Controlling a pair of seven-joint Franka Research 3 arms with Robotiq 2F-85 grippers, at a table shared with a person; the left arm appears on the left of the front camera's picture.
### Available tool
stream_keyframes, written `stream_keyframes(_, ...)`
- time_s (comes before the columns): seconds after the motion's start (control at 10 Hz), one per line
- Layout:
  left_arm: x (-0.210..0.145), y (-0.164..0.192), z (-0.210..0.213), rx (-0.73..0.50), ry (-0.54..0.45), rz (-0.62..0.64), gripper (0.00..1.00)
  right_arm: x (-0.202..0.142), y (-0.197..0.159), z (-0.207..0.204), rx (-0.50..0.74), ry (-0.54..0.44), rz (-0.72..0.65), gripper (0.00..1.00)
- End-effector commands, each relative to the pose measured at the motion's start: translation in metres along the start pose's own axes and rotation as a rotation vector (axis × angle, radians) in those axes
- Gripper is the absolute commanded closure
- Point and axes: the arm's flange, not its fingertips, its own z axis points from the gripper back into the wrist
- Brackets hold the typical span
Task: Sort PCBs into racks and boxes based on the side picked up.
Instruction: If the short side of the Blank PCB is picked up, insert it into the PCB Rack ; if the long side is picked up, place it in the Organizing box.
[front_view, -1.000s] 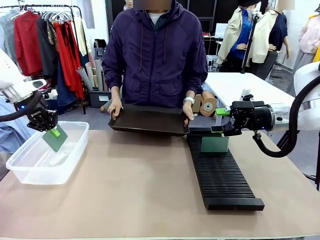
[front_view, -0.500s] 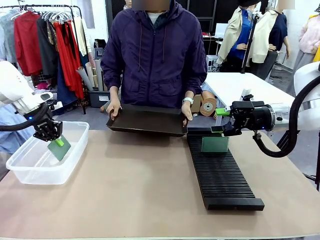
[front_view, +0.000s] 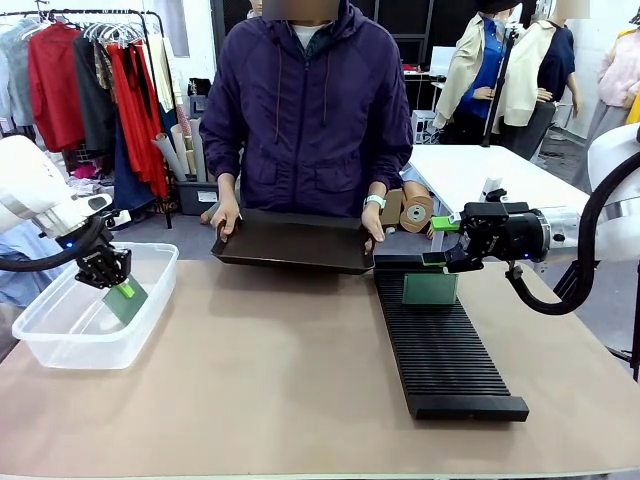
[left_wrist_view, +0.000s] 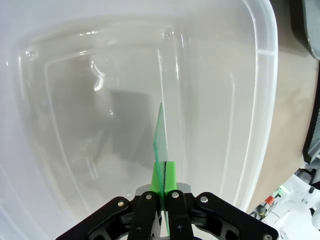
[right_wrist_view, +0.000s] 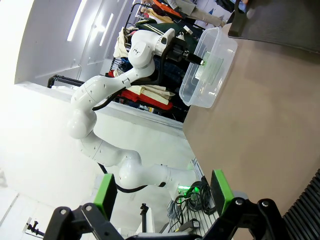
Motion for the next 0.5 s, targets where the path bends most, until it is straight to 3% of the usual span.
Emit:
stream_keyframes(0.0, 0.0053, 0.0032, 0.0011, -0.035, -0.031, -0.018, 1.0, -0.0001, 0.0015, -0.0013, -0.001, 0.004, 0.017, 0.0)
stream_keyframes(0.2, 0.004, 0.0012, 0.0025, -0.027, -0.035, -0.016, 1.0, -0.0001, 0.0015, -0.0013, -0.001, 0.004, 0.017, 0.0)
stream_keyframes(0.3, 0.0037, 0.0009, 0.0025, -0.015, -0.035, -0.004, 0.92, -0.0001, 0.0015, -0.0013, -0.001, 0.004, 0.017, 0.0)
stream_keyframes(0.4, 0.0031, 0.0, 0.0043, 0.0, -0.037, 0.008, 0.73, -0.0001, 0.0015, -0.0013, -0.001, 0.004, 0.017, 0.0)
